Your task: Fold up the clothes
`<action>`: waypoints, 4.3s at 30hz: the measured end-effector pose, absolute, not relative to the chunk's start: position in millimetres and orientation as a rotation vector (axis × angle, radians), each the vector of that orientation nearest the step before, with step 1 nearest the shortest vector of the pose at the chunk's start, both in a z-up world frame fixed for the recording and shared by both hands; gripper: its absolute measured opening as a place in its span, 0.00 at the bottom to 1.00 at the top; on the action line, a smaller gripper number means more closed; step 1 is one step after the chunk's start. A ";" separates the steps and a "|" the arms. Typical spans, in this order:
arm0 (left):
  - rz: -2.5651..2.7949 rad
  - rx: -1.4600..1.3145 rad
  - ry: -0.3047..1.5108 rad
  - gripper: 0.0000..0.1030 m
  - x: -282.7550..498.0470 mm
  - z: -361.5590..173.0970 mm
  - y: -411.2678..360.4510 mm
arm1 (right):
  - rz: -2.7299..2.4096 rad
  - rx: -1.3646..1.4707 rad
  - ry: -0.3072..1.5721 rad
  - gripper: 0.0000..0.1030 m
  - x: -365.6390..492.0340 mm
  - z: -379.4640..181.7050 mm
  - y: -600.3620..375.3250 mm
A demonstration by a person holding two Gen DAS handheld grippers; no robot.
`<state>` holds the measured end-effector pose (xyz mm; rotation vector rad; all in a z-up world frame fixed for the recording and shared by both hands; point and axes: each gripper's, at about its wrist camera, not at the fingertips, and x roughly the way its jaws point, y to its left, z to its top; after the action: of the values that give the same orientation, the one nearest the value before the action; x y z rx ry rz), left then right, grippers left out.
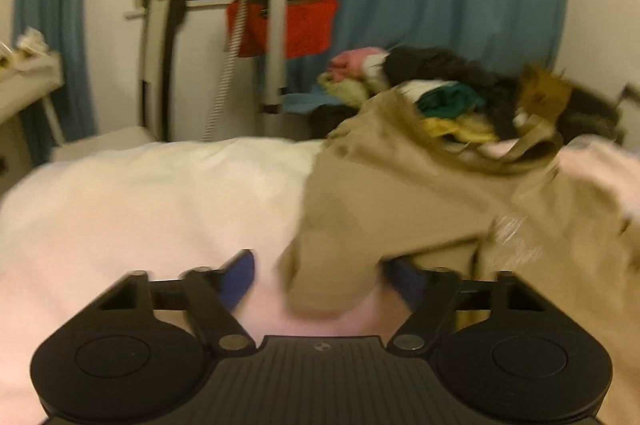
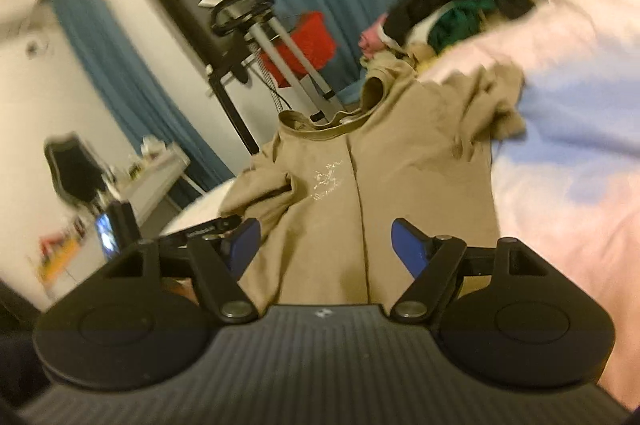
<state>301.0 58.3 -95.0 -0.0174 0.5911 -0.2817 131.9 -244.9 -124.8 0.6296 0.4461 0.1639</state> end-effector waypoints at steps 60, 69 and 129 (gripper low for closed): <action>-0.050 -0.459 0.941 0.04 372.6 -45.2 194.9 | 0.127 0.680 0.595 0.73 162.8 -155.8 -239.9; -0.073 -0.504 0.837 0.03 334.2 -38.3 219.0 | 0.122 0.682 0.595 0.73 162.5 -155.8 -241.5; -0.105 -0.064 0.561 0.62 147.1 -20.3 175.3 | 0.105 0.603 0.578 0.73 159.5 -146.7 -239.1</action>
<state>147.1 175.3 -20.3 -0.0644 0.5614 -0.1046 159.5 -239.1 -146.7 0.6027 0.5778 0.1050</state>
